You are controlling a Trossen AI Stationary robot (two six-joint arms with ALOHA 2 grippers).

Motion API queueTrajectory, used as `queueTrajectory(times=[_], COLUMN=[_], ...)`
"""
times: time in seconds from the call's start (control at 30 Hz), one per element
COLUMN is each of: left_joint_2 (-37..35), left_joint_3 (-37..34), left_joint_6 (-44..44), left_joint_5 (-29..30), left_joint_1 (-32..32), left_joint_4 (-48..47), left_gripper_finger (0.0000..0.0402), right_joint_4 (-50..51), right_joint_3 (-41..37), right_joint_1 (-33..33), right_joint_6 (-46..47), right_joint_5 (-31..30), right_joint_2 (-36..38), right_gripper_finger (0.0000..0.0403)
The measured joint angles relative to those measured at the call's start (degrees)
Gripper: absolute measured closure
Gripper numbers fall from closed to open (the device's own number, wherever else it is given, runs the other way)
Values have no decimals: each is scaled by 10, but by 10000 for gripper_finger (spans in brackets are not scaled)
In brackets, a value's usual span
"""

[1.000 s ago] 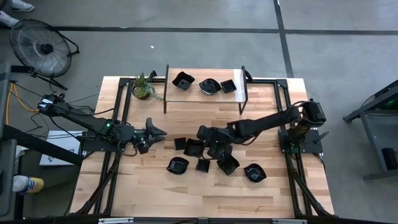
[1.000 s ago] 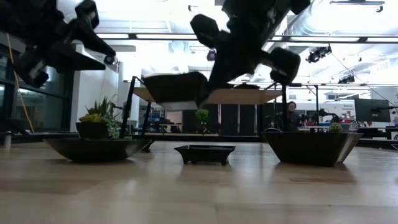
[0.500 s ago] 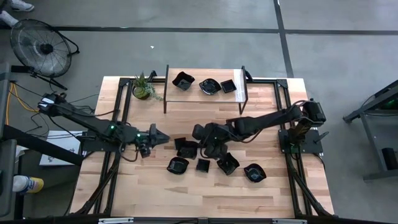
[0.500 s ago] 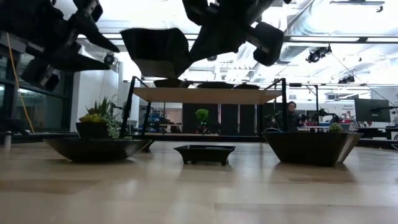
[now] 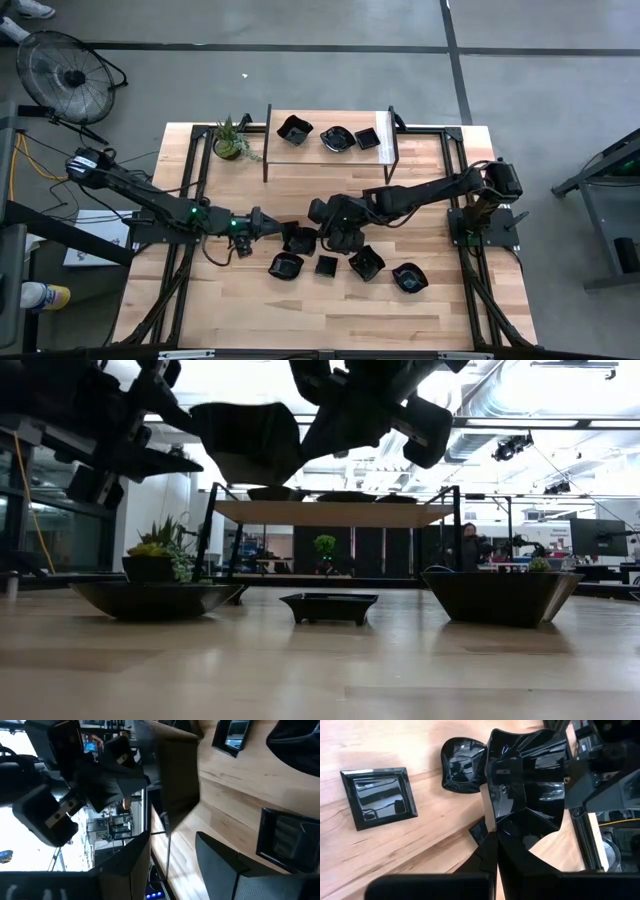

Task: Pick & Place Mini shaped plates
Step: Stack the black distorted square plate on top of the black distorted square plate on the shelf

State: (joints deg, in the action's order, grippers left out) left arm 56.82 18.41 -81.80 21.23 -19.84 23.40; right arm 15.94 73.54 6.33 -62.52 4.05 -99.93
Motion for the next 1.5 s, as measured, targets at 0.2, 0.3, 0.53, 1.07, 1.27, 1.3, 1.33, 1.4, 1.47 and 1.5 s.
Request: queueTrajectory(times=[0.2, 0.3, 0.53, 1.07, 1.27, 1.3, 1.33, 1.4, 1.47, 1.5], left_joint_2=[43, 56, 85, 89, 89, 88, 88, 88, 89, 90], left_joint_3=[34, 42, 45, 45, 45, 45, 45, 45, 45, 45], left_joint_6=[0, 0, 6, 13, 28, 28, 28, 30, 31, 31], left_joint_5=[-23, -35, -51, -78, -78, -79, -82, -91, -92, -92], left_joint_1=[0, 0, 0, 0, 0, 0, 0, 0, 0, 0], left_joint_4=[1, -3, -10, -9, -8, -9, -8, -10, -10, -8], left_gripper_finger=[250, 250, 250, 301, 326, 327, 328, 328, 328, 328], right_joint_4=[-2, -1, -1, 7, -7, -8, -7, -8, -10, -12], right_joint_3=[-1, -1, -1, -1, -1, -1, -1, -1, -1, -1], right_joint_1=[0, 0, 0, 1, 1, 1, 1, 1, 1, 1], right_joint_6=[-7, -7, -14, -4, -4, -4, -5, -5, -5, -5], right_joint_5=[8, 8, 9, 32, 38, 38, 38, 38, 38, 38], right_joint_2=[-9, -11, -11, -16, -24, -25, -25, -25, -25, -25], right_gripper_finger=[403, 403, 403, 403, 403, 403, 403, 403, 403, 403])
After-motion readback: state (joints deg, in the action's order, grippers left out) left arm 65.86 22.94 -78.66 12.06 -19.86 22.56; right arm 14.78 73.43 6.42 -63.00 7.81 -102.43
